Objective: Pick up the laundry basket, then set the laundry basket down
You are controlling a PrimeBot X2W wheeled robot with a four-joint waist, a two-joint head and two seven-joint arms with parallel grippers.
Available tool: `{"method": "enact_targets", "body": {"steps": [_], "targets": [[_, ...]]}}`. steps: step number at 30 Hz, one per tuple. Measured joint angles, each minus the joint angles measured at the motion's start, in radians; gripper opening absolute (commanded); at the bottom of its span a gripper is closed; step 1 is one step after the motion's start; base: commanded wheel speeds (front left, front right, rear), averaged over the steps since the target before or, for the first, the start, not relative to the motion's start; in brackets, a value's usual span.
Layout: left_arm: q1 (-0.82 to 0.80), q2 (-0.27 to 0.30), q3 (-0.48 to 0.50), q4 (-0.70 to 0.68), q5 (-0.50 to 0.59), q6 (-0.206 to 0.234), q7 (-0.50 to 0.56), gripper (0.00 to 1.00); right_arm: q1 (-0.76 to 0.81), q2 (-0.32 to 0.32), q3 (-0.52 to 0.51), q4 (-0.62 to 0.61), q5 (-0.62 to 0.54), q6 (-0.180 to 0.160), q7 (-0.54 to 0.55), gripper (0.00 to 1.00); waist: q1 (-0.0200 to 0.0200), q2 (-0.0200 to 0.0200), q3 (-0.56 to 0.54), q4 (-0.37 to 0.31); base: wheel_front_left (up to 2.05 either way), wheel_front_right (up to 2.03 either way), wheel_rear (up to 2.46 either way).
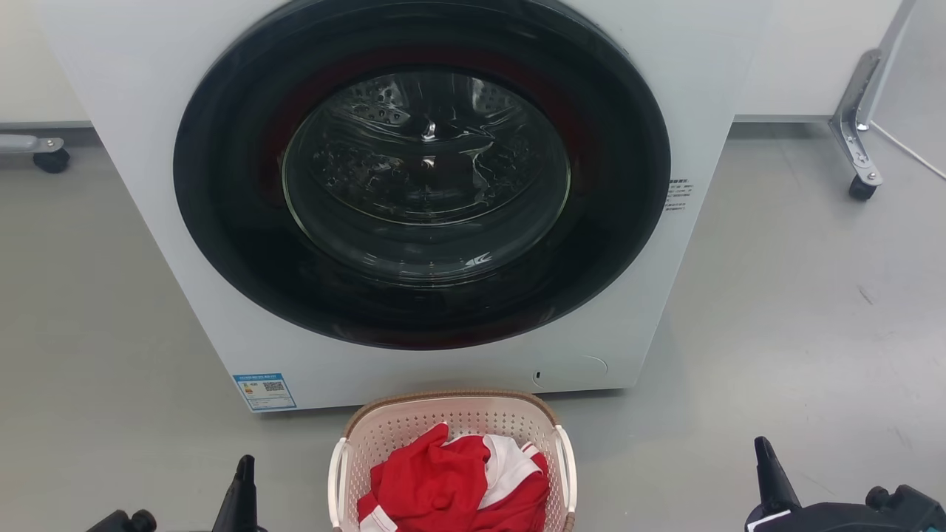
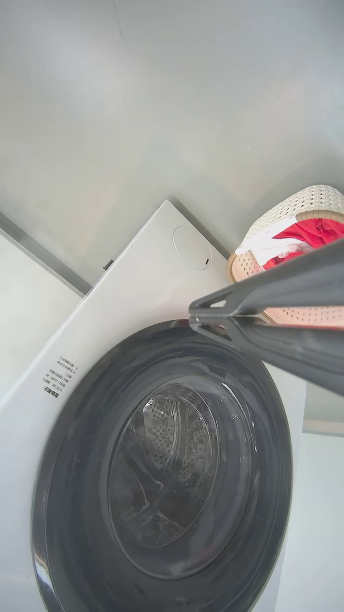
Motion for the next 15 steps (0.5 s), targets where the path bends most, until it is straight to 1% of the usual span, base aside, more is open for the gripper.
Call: {"method": "enact_targets", "body": {"steps": [1, 15], "targets": [[-0.005, -0.001, 0.008, 0.002, -0.021, -0.002, 0.009, 0.00, -0.002, 0.000, -0.010, 0.002, 0.030, 0.008, 0.006, 0.00, 0.0000, 0.0000, 0.000, 0.000, 0.00, 0.00, 0.00], [-0.041, -0.011, 0.053, 0.022, -0.209, -0.038, 0.057, 0.00, -0.025, 0.003, -0.077, 0.010, 0.219, 0.043, 0.058, 0.00, 0.0000, -0.0001, 0.003, -0.002, 0.00, 0.00, 0.00]]}}
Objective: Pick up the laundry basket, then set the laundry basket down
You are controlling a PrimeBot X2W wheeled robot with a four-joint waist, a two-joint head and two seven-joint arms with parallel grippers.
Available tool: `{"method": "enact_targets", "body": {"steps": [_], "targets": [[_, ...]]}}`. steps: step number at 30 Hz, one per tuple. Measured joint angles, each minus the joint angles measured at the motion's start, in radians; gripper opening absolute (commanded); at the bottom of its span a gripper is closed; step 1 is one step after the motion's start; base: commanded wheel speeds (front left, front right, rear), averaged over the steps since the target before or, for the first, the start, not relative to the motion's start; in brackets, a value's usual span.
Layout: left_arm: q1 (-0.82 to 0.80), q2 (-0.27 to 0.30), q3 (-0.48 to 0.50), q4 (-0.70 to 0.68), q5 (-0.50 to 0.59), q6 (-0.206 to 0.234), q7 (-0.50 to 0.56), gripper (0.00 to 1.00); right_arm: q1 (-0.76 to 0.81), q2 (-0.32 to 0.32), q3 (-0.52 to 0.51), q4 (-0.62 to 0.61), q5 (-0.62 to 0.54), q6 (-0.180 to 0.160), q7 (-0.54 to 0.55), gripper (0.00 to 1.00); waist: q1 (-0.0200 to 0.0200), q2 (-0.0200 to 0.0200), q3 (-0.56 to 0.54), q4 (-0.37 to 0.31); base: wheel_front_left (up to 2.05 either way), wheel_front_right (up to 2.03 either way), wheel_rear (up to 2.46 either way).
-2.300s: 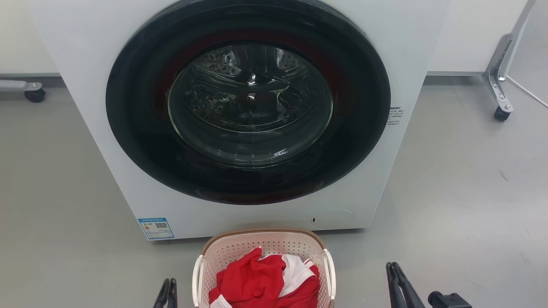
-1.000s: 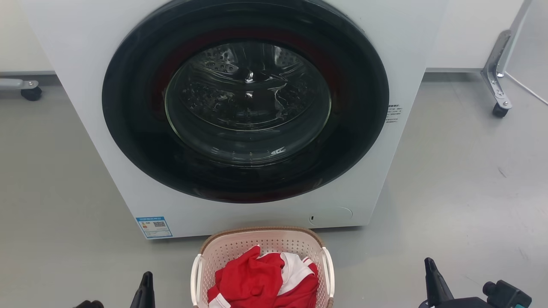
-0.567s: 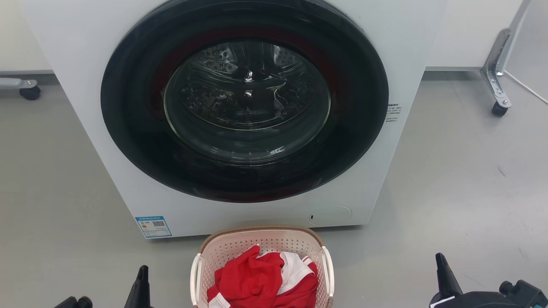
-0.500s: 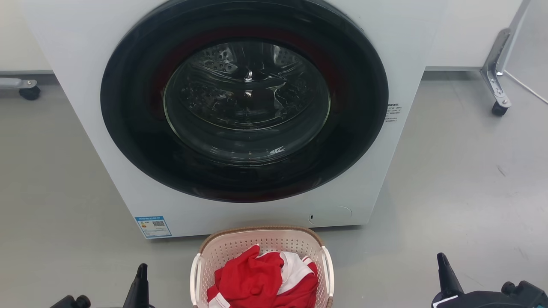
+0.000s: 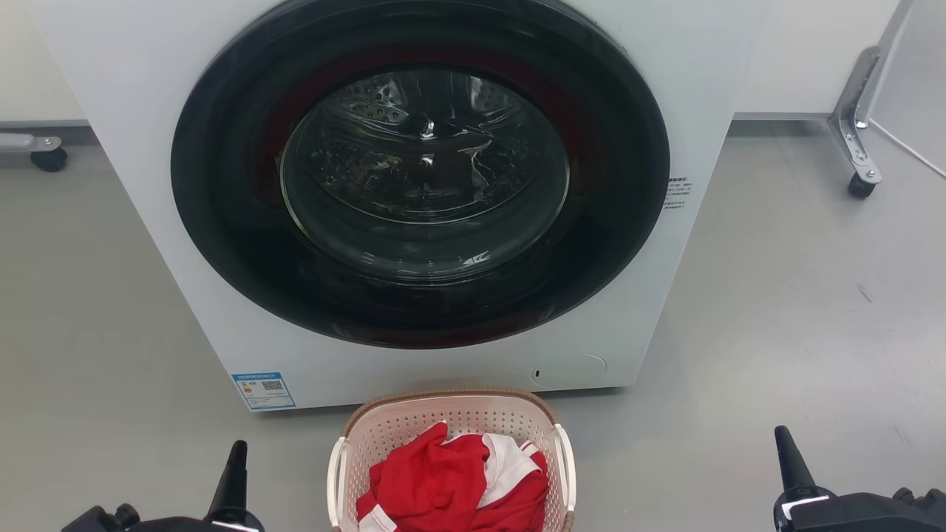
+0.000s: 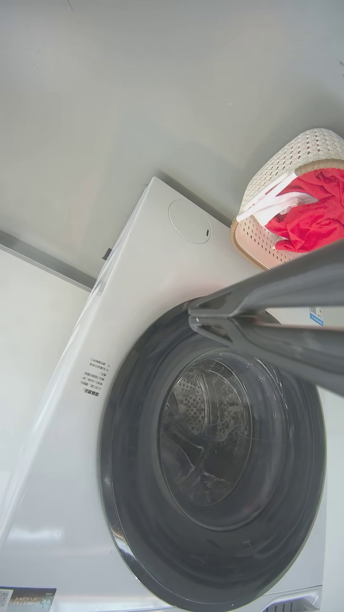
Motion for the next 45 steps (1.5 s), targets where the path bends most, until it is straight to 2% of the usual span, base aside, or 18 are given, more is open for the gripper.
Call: {"method": "enact_targets", "body": {"steps": [30, 45], "targets": [[-0.079, -0.019, 0.095, 0.040, -0.385, -0.071, 0.103, 0.00, -0.046, 0.005, -0.138, 0.017, 0.389, 0.074, 0.100, 0.00, 0.0000, 0.0001, 0.006, -0.004, 0.00, 0.00, 0.00], [-0.085, -0.020, 0.097, 0.041, -0.400, -0.078, 0.105, 0.00, -0.054, 0.005, -0.141, 0.018, 0.392, 0.075, 0.105, 0.00, 0.0000, 0.0000, 0.006, -0.004, 0.00, 0.00, 0.00]]}}
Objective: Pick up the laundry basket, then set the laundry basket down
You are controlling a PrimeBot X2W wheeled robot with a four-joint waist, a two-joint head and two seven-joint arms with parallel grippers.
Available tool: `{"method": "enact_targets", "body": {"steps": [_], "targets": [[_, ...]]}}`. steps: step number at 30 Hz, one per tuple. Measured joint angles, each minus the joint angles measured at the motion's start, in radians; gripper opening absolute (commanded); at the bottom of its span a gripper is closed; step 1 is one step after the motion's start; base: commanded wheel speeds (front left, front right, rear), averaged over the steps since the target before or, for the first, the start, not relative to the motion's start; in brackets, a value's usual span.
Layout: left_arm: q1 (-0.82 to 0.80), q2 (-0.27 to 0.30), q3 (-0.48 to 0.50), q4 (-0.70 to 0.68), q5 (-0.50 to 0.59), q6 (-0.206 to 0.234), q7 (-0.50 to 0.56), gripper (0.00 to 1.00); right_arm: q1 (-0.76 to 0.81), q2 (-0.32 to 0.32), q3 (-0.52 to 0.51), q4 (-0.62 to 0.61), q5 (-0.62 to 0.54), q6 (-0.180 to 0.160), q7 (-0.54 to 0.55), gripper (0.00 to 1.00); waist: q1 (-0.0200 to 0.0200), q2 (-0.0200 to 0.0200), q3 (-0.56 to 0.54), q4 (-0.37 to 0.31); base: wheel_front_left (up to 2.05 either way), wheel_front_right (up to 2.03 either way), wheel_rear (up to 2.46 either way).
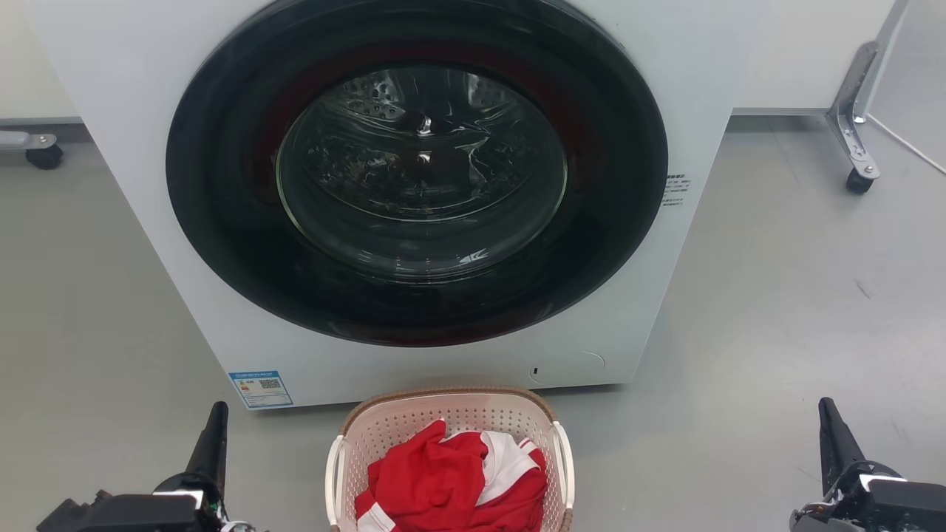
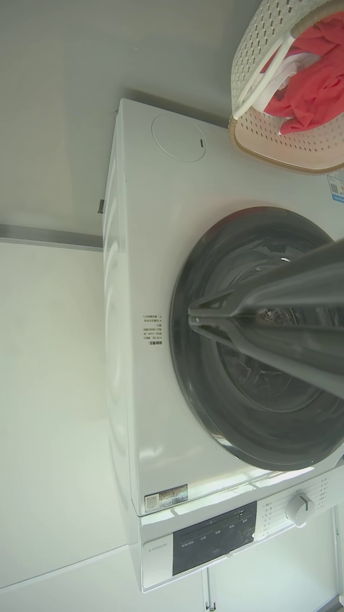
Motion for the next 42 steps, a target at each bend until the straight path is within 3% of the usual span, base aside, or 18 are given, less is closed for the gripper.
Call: {"method": "enact_targets", "body": {"steps": [42], "targets": [[0.000, 0.000, 0.000, 0.000, 0.000, 0.000, 0.000, 0.00, 0.000, 0.000, 0.000, 0.000, 0.000, 0.000, 0.000, 0.00, 0.0000, 0.0000, 0.000, 0.000, 0.00, 0.00, 0.00]]}}
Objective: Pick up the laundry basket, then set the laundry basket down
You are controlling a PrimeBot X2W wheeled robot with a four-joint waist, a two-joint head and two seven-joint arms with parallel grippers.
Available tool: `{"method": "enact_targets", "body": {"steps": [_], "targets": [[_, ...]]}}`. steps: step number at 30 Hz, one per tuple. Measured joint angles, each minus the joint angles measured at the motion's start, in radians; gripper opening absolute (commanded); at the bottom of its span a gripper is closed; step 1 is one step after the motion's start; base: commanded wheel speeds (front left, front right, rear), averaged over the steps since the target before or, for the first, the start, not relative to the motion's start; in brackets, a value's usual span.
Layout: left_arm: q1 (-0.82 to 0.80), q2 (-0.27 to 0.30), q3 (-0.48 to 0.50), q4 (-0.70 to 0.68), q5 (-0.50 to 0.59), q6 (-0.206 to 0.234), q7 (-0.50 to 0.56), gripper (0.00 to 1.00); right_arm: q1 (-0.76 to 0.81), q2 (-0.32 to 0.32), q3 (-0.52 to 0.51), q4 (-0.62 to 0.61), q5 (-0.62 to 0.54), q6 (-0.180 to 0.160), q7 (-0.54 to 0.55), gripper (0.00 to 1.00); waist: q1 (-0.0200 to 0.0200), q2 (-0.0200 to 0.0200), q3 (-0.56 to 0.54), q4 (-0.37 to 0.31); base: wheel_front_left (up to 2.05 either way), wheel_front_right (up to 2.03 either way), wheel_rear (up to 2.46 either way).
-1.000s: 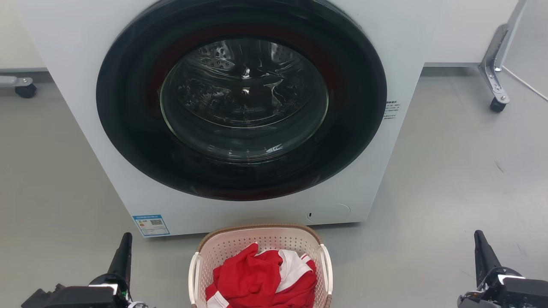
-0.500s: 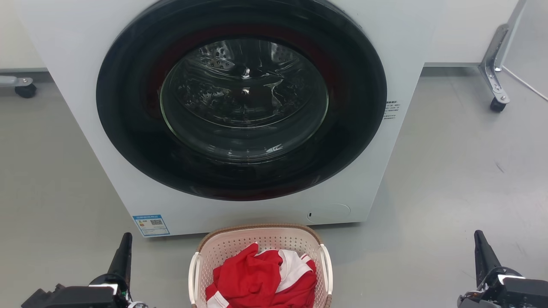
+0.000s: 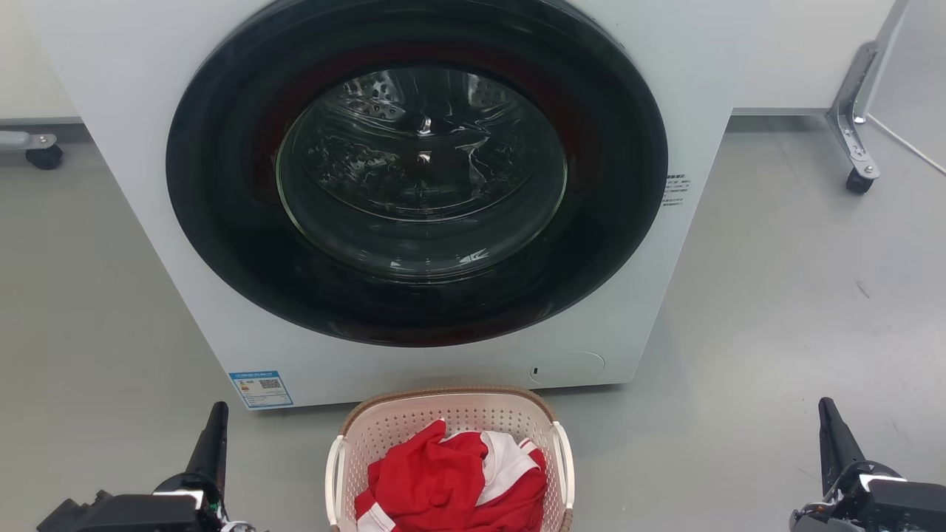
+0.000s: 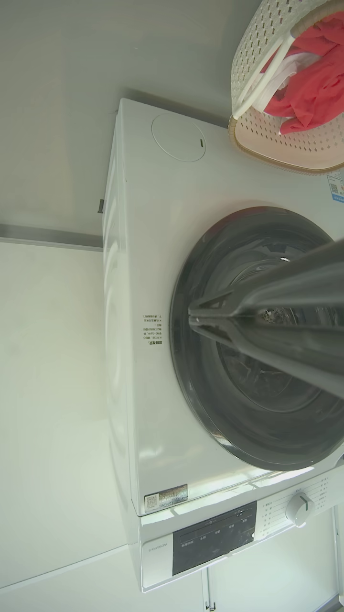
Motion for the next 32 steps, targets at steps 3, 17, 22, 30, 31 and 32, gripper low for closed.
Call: {"method": "enact_targets", "body": {"steps": [3, 17, 22, 30, 31, 32], "targets": [[0.000, 0.000, 0.000, 0.000, 0.000, 0.000, 0.000, 0.00, 0.000, 0.000, 0.000, 0.000, 0.000, 0.000, 0.000, 0.00, 0.0000, 0.0000, 0.000, 0.000, 0.00, 0.00, 0.00], [0.000, 0.000, 0.000, 0.000, 0.000, 0.000, 0.000, 0.00, 0.000, 0.000, 0.000, 0.000, 0.000, 0.000, 0.000, 0.00, 0.0000, 0.0000, 0.000, 0.000, 0.00, 0.00, 0.00], [0.000, 0.000, 0.000, 0.000, 0.000, 0.000, 0.000, 0.00, 0.000, 0.000, 0.000, 0.000, 0.000, 0.000, 0.000, 0.00, 0.0000, 0.0000, 0.000, 0.000, 0.00, 0.00, 0.00], [0.000, 0.000, 0.000, 0.000, 0.000, 0.000, 0.000, 0.00, 0.000, 0.000, 0.000, 0.000, 0.000, 0.000, 0.000, 0.00, 0.0000, 0.0000, 0.000, 0.000, 0.00, 0.00, 0.00], [0.000, 0.000, 0.000, 0.000, 0.000, 0.000, 0.000, 0.00, 0.000, 0.000, 0.000, 0.000, 0.000, 0.000, 0.000, 0.00, 0.0000, 0.0000, 0.000, 0.000, 0.00, 0.00, 0.00], [0.000, 0.000, 0.000, 0.000, 0.000, 0.000, 0.000, 0.00, 0.000, 0.000, 0.000, 0.000, 0.000, 0.000, 0.000, 0.00, 0.0000, 0.0000, 0.000, 0.000, 0.00, 0.00, 0.00]]}}
